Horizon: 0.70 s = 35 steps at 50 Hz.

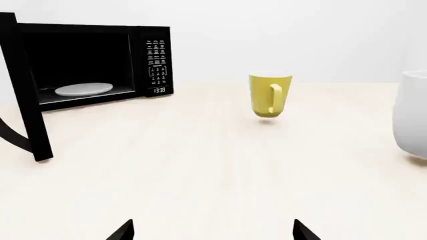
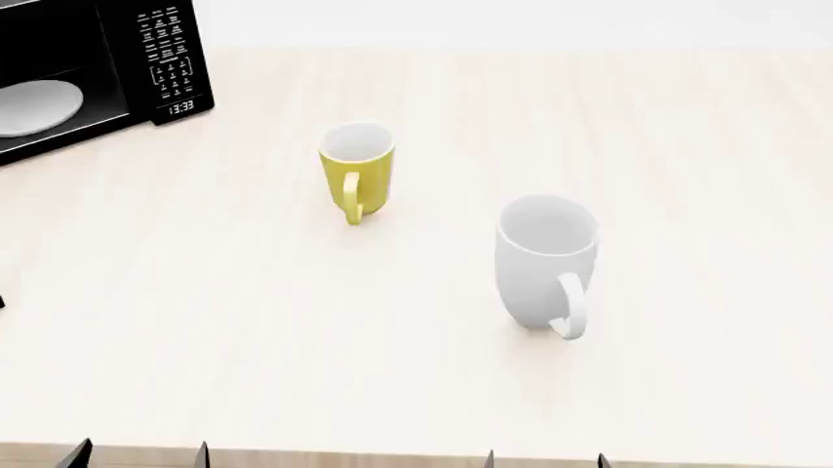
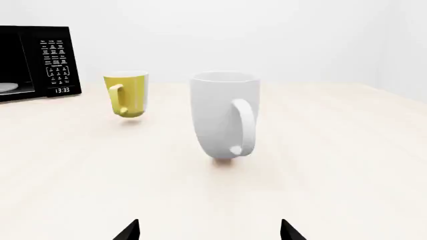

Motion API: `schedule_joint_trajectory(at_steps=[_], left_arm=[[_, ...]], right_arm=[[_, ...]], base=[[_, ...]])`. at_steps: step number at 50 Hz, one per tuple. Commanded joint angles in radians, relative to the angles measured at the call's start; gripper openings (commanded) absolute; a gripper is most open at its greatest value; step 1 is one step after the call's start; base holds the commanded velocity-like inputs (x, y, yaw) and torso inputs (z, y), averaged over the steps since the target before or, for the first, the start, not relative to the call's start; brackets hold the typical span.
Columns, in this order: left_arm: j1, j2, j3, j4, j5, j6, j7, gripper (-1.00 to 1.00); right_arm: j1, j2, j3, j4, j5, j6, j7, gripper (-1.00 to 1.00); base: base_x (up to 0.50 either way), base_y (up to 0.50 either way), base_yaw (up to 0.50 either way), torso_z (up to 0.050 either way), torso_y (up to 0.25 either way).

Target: Put the yellow and white mug to the front of the white mug.

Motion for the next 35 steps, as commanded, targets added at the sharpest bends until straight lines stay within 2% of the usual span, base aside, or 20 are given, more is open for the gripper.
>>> schedule_joint_trajectory(at_steps=[1,3,8,16,22,35], left_arm=[[-0.008,-0.015,0.023,-0.005,0.002,0.002,-0.032,1.00],[-0.005,-0.020,0.029,-0.009,-0.002,0.019,-0.037,1.00],[0.007,-0.040,0.042,-0.003,-0.020,0.019,-0.054,1.00],[0.006,-0.057,0.063,0.001,-0.017,0.016,-0.083,1.00],[0.026,-0.084,0.063,0.071,-0.012,0.010,-0.098,1.00],[0.026,-0.102,0.078,0.071,-0.007,0.025,-0.128,1.00]], right_arm=[[0.023,0.010,-0.008,0.010,-0.017,0.041,0.080,1.00],[0.012,0.012,-0.015,-0.040,0.030,0.088,0.061,1.00],[-0.015,0.028,-0.055,-0.152,-0.004,0.197,0.126,1.00],[-0.010,0.050,-0.077,-0.176,-0.009,0.219,0.171,1.00],[-0.105,0.105,0.026,-0.415,0.012,0.332,0.213,1.00],[-0.249,0.130,0.240,-0.569,0.109,0.278,0.269,1.00]], base=[[0.00,0.00,0.00,0.000,0.000],[0.00,0.00,0.00,0.000,0.000],[0.00,0.00,0.00,0.000,0.000],[0.00,0.00,0.00,0.000,0.000],[0.00,0.00,0.00,0.000,0.000],[0.00,0.00,0.00,0.000,0.000]])
